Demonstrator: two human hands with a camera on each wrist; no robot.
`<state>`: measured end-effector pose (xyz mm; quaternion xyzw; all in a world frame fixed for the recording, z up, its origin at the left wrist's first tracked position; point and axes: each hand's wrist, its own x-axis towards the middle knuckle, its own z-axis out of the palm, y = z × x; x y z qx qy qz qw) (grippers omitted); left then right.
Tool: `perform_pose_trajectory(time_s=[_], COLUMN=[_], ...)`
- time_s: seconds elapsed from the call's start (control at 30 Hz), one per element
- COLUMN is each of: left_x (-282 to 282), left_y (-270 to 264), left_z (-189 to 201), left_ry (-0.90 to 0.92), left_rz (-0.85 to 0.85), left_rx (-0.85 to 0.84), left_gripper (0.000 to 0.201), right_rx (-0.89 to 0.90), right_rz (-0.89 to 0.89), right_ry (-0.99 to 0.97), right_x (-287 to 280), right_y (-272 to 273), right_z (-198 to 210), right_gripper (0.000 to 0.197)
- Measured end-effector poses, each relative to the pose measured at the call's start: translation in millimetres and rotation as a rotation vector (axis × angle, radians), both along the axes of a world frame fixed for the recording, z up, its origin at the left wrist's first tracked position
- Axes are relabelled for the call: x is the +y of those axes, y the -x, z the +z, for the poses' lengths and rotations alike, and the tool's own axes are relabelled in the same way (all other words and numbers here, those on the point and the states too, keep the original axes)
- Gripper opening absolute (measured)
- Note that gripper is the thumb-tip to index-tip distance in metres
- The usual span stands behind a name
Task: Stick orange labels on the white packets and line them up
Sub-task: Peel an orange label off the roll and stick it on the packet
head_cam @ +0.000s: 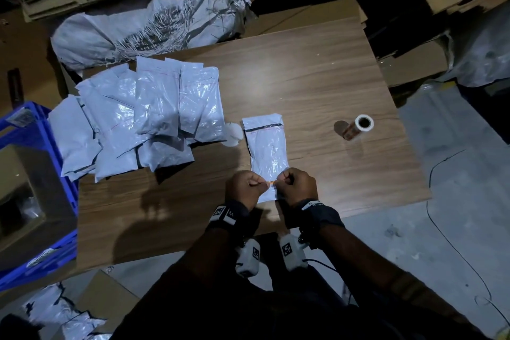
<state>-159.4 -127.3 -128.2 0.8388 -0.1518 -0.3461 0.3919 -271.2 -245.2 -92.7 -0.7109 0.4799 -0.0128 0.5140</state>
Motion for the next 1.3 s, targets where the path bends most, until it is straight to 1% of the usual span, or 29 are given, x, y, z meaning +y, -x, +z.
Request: perform_pose_trajectory(time_s=[0.1,0.23,0.33,0.43,0.53,0.6,0.7,0.8,0.87,0.93,1.07,1.13,1.17,1.23,1.3], left_x=[-2,2,4,3,6,9,9,7,7,7,7,8,9,10,11], left_y=[0,-1,-5,-7,-9,-11,-12,-13,-13,-12,-13,-14,-14,-13,-13], left_z=[-4,-5,-3,-1,0,0,1,3,2,3,4,5,6,7,9], left_ry=[-0.041,-0.097,-0.125,-0.147,-0.129,-0.11,-0.104,-0.119,-0.123,-0.128,-0.137,-0.127,-0.12,-0.117,-0.119], left_rz=[-0.008,-0.03,-0.066,-0.084,-0.092,-0.095,-0.088,-0.097,-0.102,-0.114,-0.123,-0.125,-0.129,-0.124,-0.118], left_rx=[-0.041,-0.095,-0.112,-0.114,-0.096,-0.094,-0.121,-0.144,-0.154,-0.167,-0.151,-0.148,-0.147,-0.143,-0.143], left_gripper=[0.017,0.036,0.04,0.037,0.031,0.031,0.042,0.047,0.046,0.045,0.039,0.034,0.033,0.032,0.033], right_rx=[0.03,0.066,0.112,0.113,0.064,0.033,0.024,0.102,0.153,0.168,0.117,0.073,0.051,0.025,0.026], right_rz=[0.0,0.025,0.028,0.033,0.025,0.015,0.035,0.091,0.119,0.134,0.126,0.114,0.102,0.088,0.108], right_ry=[0.032,0.071,0.089,0.097,0.114,0.108,0.102,0.131,0.157,0.169,0.144,0.142,0.141,0.136,0.138], right_x=[2,1,-3,-7,-9,-8,-6,-5,-5,-6,-9,-10,-9,-9,-10], right_y=[-1,-4,-4,0,7,9,8,5,3,2,5,8,10,12,12], right_z=[-7,-14,-16,-19,-22,-23,-22,-23,-22,-21,-26,-28,-28,-26,-26], right_gripper=[0.008,0.017,0.02,0.018,0.016,0.017,0.028,0.037,0.037,0.033,0.022,0.021,0.023,0.034,0.041])
